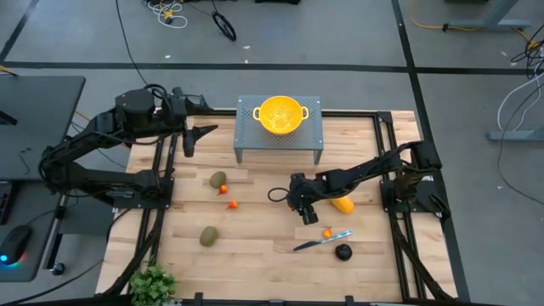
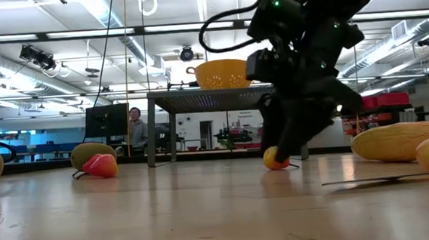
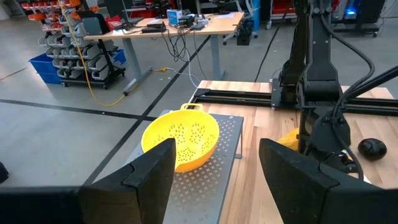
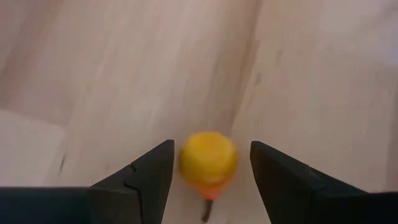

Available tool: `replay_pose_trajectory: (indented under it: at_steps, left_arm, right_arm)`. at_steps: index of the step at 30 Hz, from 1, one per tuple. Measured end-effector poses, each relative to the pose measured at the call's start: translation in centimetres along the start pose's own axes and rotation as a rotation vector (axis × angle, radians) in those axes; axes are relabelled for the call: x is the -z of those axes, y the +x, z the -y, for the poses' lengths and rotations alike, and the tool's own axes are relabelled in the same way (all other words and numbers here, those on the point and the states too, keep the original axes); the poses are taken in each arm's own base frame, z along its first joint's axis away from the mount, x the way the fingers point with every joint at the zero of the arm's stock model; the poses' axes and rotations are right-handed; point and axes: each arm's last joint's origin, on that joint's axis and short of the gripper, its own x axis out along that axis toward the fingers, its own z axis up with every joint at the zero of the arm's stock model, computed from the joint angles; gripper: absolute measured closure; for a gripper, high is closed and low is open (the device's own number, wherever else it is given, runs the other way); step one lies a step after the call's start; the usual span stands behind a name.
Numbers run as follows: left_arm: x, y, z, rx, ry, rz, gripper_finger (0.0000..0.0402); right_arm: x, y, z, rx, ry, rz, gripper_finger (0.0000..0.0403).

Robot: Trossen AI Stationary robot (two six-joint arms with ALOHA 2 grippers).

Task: Pick & Place Fruit
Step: Put the yellow pear into the yellow strainer bowl on the shelf

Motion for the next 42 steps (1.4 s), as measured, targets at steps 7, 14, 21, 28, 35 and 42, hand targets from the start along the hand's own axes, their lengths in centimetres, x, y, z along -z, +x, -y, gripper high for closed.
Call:
replay_pose_trajectory:
  at_steps: [7, 14, 21, 28, 35, 42]
  left_arm:
    - [0.0, 0.0, 0.0, 0.000, -0.003, -0.001, 0.0162]
    - [0.0, 0.0, 0.0, 0.000, 0.000, -0.002, 0.0162]
    - [0.0, 0.0, 0.0, 0.000, 0.000, -0.002, 0.0162]
    - [0.0, 0.0, 0.0, 0.000, -0.003, -0.002, 0.0162]
    - [0.0, 0.0, 0.0, 0.000, -0.003, -0.002, 0.0162]
    - [0.0, 0.0, 0.0, 0.001, -0.003, -0.002, 0.0162]
  right_arm:
    - [0.1, 0.3, 0.0, -0.002, 0.000, -0.010, 0.0181]
    - [0.2, 0.3, 0.0, -0.002, 0.000, -0.012, 0.0204]
    - [0.2, 0.3, 0.0, -0.002, 0.000, -0.012, 0.0237]
    - [0.1, 0.3, 0.0, -0.002, 0.000, -0.011, 0.0250]
    - [-0.4, -0.9, 0.1, 0.010, 0.000, 0.032, 0.0250]
    - [-1.7, -4.6, 0.6, 0.075, 0.004, 0.152, 0.0251]
